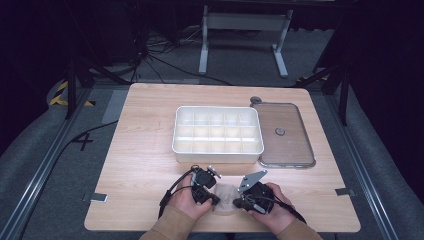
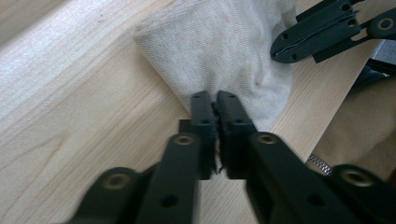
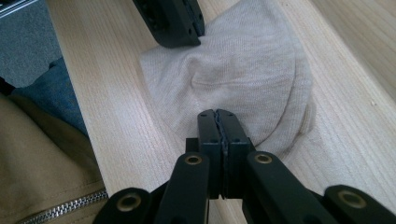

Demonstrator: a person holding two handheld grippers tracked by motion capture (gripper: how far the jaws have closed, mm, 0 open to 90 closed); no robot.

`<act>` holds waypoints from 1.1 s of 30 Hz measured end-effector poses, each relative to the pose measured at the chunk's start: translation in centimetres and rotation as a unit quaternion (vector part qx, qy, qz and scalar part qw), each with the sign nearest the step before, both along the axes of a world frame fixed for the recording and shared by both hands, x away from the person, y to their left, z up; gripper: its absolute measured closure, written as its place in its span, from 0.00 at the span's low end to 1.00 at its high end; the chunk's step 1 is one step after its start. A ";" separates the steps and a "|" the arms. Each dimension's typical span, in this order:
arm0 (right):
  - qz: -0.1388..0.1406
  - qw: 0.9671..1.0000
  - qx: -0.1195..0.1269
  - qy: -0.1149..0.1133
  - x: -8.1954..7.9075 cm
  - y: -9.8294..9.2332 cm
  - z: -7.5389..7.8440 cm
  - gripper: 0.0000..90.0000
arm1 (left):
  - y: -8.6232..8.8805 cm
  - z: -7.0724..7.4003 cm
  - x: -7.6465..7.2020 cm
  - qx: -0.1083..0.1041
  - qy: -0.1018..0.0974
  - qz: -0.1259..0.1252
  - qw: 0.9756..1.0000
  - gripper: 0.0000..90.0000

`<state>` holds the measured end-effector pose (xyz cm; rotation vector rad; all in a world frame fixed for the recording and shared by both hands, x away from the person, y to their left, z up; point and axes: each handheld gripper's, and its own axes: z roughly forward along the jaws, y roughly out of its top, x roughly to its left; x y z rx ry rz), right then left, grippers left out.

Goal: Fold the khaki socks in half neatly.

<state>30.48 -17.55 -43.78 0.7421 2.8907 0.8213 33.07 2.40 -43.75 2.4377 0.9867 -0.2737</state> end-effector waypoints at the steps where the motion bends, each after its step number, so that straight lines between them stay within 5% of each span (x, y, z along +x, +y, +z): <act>1: 0.000 1.000 0.000 0.000 0.0 0.0 0.0 1.00 | 0.0 0.0 0.0 0.000 -0.002 0.000 1.000 0.99; 20: -0.003 1.000 0.000 -0.003 0.0 -0.1 0.2 1.00 | -0.1 2.0 -0.7 -0.024 -0.036 -0.009 0.999 1.00; 29: -0.034 0.996 0.068 -0.053 0.0 -0.5 1.8 1.00 | -0.3 2.0 -0.9 -0.018 -0.036 -0.015 0.999 1.00; 33: -0.046 0.995 0.066 -0.057 0.2 0.1 1.0 1.00 | -0.3 2.0 -0.9 -0.018 -0.035 -0.014 0.999 1.00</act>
